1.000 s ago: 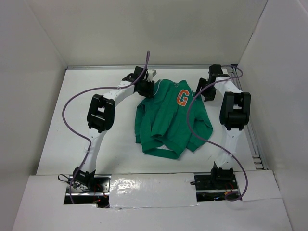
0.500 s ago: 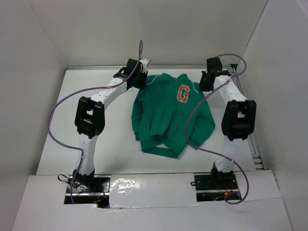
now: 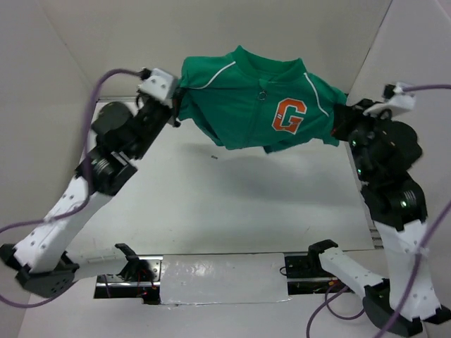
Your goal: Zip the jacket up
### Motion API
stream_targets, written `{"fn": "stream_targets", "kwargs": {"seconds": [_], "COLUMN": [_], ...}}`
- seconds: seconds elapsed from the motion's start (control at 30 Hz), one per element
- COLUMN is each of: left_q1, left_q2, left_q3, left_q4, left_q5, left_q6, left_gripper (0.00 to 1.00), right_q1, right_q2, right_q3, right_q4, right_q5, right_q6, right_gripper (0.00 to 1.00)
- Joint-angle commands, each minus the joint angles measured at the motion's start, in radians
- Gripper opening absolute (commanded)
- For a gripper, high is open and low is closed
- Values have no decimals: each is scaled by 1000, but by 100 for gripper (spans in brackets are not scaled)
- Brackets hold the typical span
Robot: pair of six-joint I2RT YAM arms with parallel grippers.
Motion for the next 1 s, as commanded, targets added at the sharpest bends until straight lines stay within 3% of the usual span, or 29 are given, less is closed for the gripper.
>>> {"fn": "stream_targets", "kwargs": {"seconds": [0.0,0.2,0.3,0.37,0.4,0.43,0.47,0.5,0.53,0.57,0.6,0.63,0.67,0.7,0.87,0.97], "left_q1": [-54,-114,-108,-45,10,135,203,266,337,352,374,382,388,397,419,417], "left_q2": [-165,-291,-214,-144,-58,-5,84,125,161,243,285,326,404,437,522,444], "left_q3": [19,50,41,21,36,58,65,32,1,-43,-59,-68,-53,-39,76,3], "left_q4": [48,-25,-4,4,-40,-120,-218,-225,-216,-203,-200,-190,-191,-214,-314,-317], "left_q5": [-86,20,-9,-19,7,77,230,286,314,325,348,375,400,435,374,388], "left_q6": [83,63,77,66,-24,-81,-166,-237,-256,-299,-308,-310,-319,-324,-383,-406], "left_gripper": [0,0,0,0,0,0,0,0,3,38,66,99,99,99,99,99], "right_q1": [19,27,24,-7,-25,-46,-88,-106,-141,-155,-165,-178,-198,-205,-211,-218], "right_q2": [-87,-108,-33,58,97,175,213,244,311,345,412,448,485,546,578,503], "right_q3": [79,206,229,197,176,162,136,61,25,-40,-74,-93,-111,-107,-84,-147], "right_q4": [-56,-168,-189,-185,-189,-195,-164,-137,-114,-75,-50,-28,-7,-2,2,39], "right_q5": [43,-100,7,54,51,23,-10,-65,-93,-112,-124,-135,-136,-141,-92,-107], "right_q6": [-29,-40,-31,-22,-19,-20,-43,-43,-45,-42,-40,-39,-31,-31,-6,40], "right_gripper": [0,0,0,0,0,0,0,0,0,1,7,45,83,99,100,100]}}
